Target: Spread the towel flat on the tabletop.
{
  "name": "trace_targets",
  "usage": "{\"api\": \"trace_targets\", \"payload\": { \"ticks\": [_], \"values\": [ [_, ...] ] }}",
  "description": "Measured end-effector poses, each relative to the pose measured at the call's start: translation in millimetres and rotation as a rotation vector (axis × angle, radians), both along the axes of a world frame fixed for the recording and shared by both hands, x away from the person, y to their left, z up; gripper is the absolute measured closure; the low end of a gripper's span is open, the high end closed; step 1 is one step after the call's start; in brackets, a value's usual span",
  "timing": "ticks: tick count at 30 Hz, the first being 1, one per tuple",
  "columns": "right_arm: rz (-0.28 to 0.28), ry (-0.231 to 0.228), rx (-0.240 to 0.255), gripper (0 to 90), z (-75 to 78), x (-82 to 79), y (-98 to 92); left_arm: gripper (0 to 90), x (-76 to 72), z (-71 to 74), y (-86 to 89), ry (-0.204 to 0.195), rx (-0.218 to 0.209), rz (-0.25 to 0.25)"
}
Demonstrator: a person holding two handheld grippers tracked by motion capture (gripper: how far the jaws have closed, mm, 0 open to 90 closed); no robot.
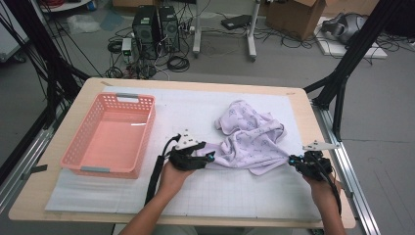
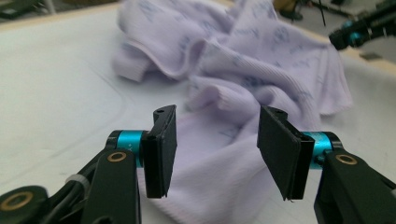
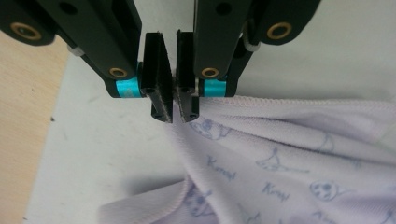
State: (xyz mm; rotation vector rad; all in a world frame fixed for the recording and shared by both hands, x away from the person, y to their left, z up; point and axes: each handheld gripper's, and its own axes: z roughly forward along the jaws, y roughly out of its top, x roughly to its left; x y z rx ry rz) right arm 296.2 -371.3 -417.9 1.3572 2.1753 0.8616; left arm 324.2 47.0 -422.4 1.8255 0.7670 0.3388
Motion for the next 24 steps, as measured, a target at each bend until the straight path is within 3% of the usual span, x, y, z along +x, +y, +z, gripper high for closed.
{"api": "trace_targets", "payload": {
  "ticks": [2,5,7,10,12,16,18,20,22,24],
  "values": [
    [-0.02,-0.021,0.043,73.8,2.3,-1.4,-2.7,48.9,4.1,1.6,6.4,0.002,-0.029,0.012],
    [0.008,-0.089,0.126,66.1,8.9,-4.6,-2.1,52.2,12.9,0.5,3.7,0.035,-0.022,-0.019],
    [0.011,-0.105,0.134,64.4,10.0,-4.3,1.2,52.1,18.9,-2.3,-6.6,0.066,0.0,-0.054],
    [0.021,-0.102,0.138,63.2,8.3,-2.5,5.4,49.6,25.7,-5.8,-28.6,0.078,0.06,-0.12],
    [0.024,-0.099,0.143,63.2,7.2,-2.1,6.9,47.0,28.7,-8.6,-43.8,0.07,0.083,-0.143],
    [0.04,-0.091,0.149,63.0,4.1,-1.5,8.8,46.1,36.2,-17.9,-72.2,0.115,0.16,-0.177],
    [0.051,-0.082,0.161,62.5,3.1,-1.7,9.7,54.1,38.5,-21.2,-80.2,0.109,0.192,-0.166],
    [0.071,-0.078,0.167,61.9,1.8,-1.9,11.5,74.7,40.7,-22.9,-81.6,0.108,0.178,-0.15],
    [0.092,-0.071,0.164,61.7,0.6,-1.9,14.9,81.6,44.0,-24.1,-79.2,0.12,0.167,-0.113],
    [0.112,-0.065,0.165,61.7,-0.6,-1.5,18.7,82.5,48.3,-23.0,-72.9,0.114,0.152,-0.063]
  ]
}}
